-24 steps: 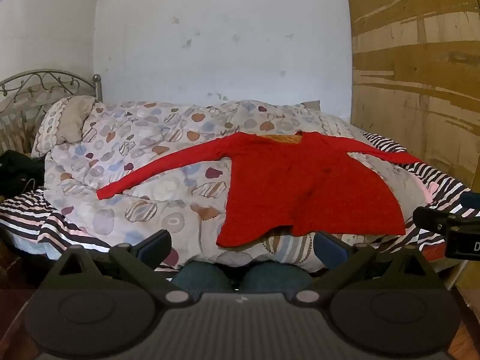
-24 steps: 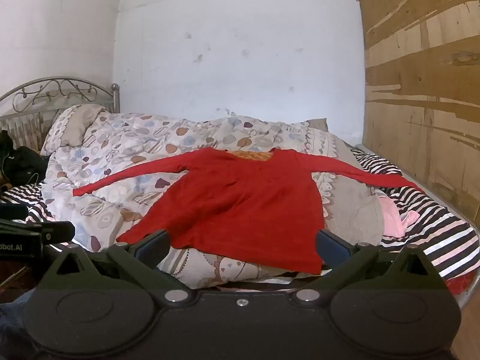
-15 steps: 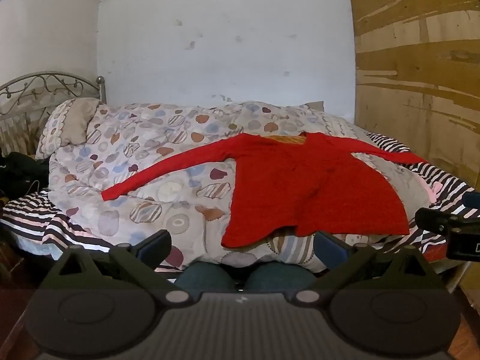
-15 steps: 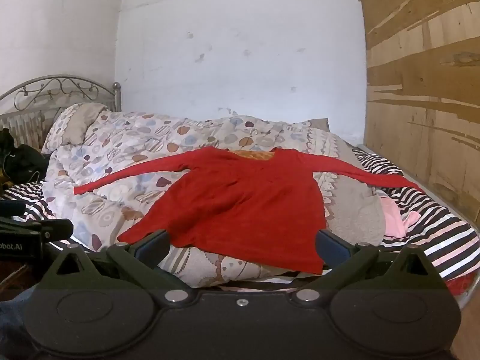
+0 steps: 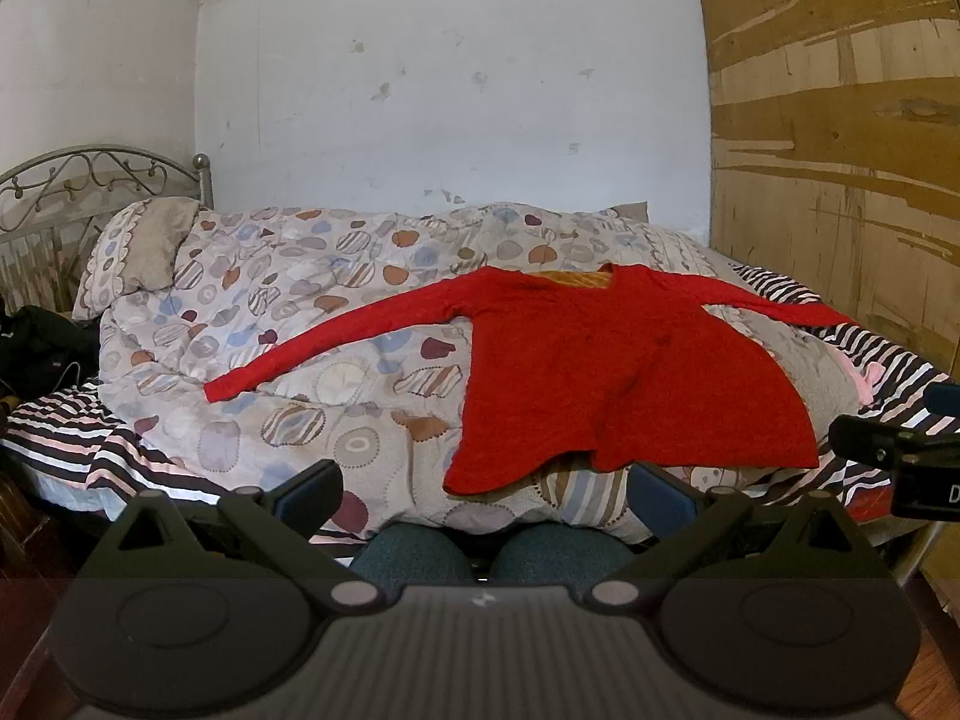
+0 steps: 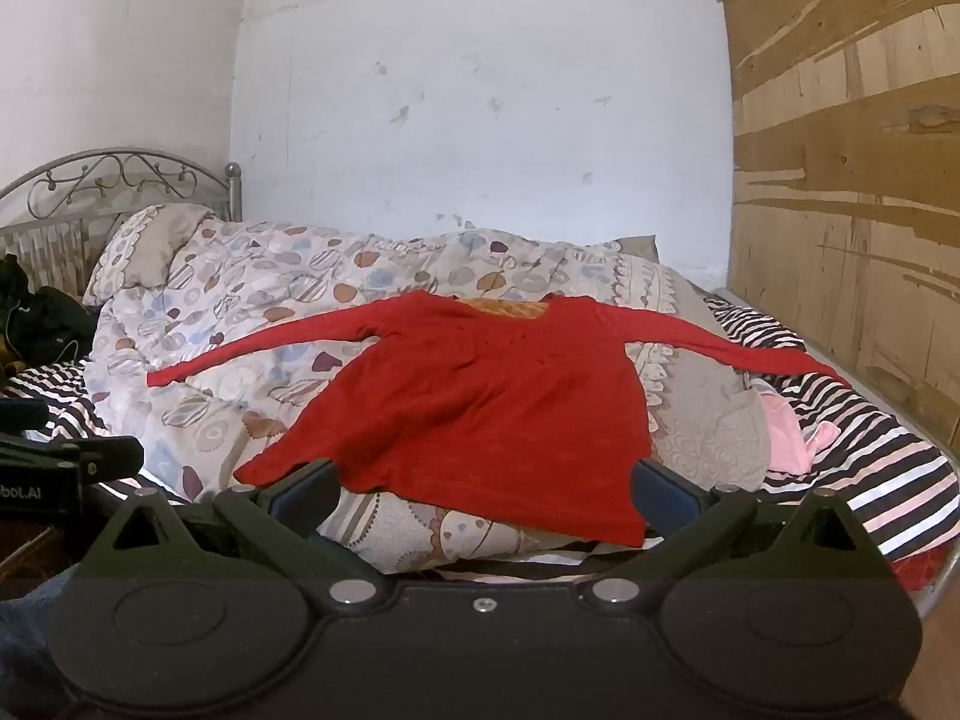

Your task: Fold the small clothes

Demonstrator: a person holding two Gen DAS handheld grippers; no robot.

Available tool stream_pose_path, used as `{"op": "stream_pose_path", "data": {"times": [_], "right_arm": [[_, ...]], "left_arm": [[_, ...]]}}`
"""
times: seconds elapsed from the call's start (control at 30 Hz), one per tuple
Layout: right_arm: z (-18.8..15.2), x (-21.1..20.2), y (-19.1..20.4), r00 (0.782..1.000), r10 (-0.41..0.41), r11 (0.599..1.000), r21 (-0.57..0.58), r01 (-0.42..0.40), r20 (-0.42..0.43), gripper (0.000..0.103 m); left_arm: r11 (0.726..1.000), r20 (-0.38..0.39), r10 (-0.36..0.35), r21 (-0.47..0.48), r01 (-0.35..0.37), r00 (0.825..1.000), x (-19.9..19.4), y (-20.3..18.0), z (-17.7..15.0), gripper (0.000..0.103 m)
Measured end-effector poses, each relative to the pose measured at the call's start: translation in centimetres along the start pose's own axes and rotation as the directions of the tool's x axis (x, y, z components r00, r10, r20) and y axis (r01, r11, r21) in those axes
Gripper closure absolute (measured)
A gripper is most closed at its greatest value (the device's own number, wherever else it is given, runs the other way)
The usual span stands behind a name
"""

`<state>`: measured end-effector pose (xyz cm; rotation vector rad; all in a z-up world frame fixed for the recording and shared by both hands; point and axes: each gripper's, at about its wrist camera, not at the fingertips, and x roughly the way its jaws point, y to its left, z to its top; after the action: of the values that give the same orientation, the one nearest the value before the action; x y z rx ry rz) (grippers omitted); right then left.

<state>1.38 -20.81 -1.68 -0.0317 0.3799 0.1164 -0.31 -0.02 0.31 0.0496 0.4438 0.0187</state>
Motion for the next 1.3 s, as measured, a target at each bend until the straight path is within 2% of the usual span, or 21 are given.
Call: {"op": "stream_pose_path", "data": {"times": [1.3], "right_arm": [[0.17, 0.05, 0.04, 1.000, -0.002, 1.000, -0.002, 0.002, -0.004, 0.000]], "left_arm": [[1.000, 0.005, 0.002, 0.002, -0.002, 1.000, -0.29, 0.18, -0.04, 0.000]]}}
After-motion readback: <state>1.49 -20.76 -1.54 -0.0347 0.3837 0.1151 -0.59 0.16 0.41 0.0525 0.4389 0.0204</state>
